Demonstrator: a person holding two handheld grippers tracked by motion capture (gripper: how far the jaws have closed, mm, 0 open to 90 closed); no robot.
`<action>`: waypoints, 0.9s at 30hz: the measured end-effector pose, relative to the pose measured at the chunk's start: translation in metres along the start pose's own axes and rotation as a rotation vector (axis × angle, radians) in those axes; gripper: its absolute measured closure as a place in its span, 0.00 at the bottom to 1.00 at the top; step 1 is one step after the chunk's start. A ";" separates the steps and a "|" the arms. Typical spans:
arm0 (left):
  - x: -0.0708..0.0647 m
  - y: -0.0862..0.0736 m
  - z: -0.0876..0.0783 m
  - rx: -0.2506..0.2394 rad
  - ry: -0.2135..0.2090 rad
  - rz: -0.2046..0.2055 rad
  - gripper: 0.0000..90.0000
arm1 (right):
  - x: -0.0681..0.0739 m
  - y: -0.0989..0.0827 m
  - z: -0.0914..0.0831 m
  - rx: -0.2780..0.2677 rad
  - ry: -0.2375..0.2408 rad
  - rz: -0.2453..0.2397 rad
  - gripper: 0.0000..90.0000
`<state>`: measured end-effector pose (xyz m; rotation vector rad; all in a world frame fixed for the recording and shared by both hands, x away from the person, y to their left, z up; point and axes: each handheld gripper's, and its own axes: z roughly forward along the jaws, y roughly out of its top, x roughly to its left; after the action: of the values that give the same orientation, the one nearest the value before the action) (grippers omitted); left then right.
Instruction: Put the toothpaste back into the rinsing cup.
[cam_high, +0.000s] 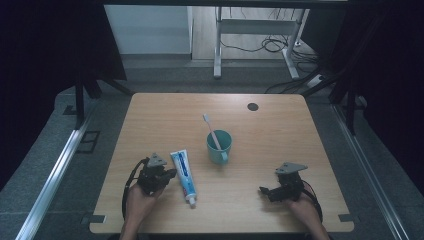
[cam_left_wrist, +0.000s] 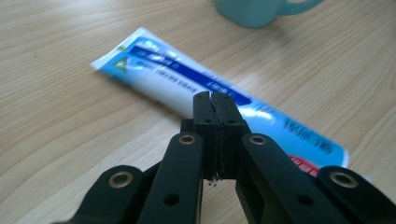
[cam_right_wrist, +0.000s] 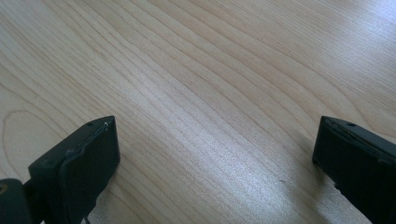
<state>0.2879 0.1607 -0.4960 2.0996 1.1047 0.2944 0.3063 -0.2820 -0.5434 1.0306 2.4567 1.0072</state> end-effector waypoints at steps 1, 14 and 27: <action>-0.002 0.002 0.001 0.003 -0.002 0.005 0.99 | 0.000 0.000 0.000 0.000 0.000 0.000 0.00; -0.023 0.017 0.017 0.026 -0.054 0.057 0.98 | 0.000 0.000 0.000 0.000 0.000 0.000 0.00; -0.039 0.016 0.035 0.093 -0.087 0.098 0.99 | 0.000 0.000 0.000 0.000 0.000 0.000 0.00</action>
<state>0.2921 0.1069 -0.5043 2.2306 0.9837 0.1997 0.3063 -0.2820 -0.5434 1.0309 2.4564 1.0070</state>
